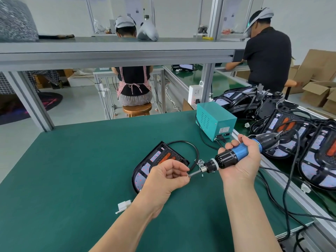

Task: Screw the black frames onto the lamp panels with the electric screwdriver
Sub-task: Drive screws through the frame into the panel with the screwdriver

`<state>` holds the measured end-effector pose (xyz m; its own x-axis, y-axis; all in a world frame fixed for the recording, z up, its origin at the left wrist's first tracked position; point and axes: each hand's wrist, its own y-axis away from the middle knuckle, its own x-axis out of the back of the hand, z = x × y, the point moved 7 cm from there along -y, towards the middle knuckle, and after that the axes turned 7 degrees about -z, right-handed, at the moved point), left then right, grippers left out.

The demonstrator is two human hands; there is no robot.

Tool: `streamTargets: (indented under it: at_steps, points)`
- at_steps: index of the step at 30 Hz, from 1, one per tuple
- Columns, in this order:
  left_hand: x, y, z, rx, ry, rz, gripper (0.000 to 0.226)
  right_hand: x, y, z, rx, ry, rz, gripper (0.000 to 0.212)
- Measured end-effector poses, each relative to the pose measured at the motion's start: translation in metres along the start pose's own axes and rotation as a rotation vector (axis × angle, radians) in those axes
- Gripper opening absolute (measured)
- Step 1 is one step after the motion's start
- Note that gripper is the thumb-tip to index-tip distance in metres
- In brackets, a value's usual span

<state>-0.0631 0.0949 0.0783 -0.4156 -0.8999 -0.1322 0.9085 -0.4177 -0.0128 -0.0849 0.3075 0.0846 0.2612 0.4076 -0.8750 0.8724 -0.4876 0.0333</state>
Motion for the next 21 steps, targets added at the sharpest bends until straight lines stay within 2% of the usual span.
streamTargets:
  at_steps: [5, 9, 12, 16, 18, 21]
  points:
    - [0.002, 0.004, 0.000, 0.000, -0.043, 0.026, 0.026, 0.000, 0.003, 0.001, 0.007, 0.033, 0.006, 0.011]
    - [0.000, 0.008, 0.004, -0.071, -0.159, 0.091, 0.034, 0.000, 0.006, 0.000, 0.014, 0.053, 0.048, 0.013]
    - [-0.003, 0.014, 0.012, -0.215, -0.403, 0.169, 0.038, 0.003, 0.009, 0.002, 0.003, 0.072, 0.133, 0.014]
    - [-0.013, 0.028, 0.028, -0.564, -0.806, 0.297, 0.027, 0.012, 0.016, 0.008, -0.047, 0.061, 0.272, 0.012]
    - [-0.016, 0.033, 0.030, -0.682, -0.895, 0.336, 0.024, 0.015, 0.018, 0.013, -0.087, 0.053, 0.307, 0.014]
    - [-0.017, 0.036, 0.029, -0.757, -0.954, 0.341, 0.022, 0.017, 0.020, 0.017, -0.114, 0.035, 0.311, 0.014]
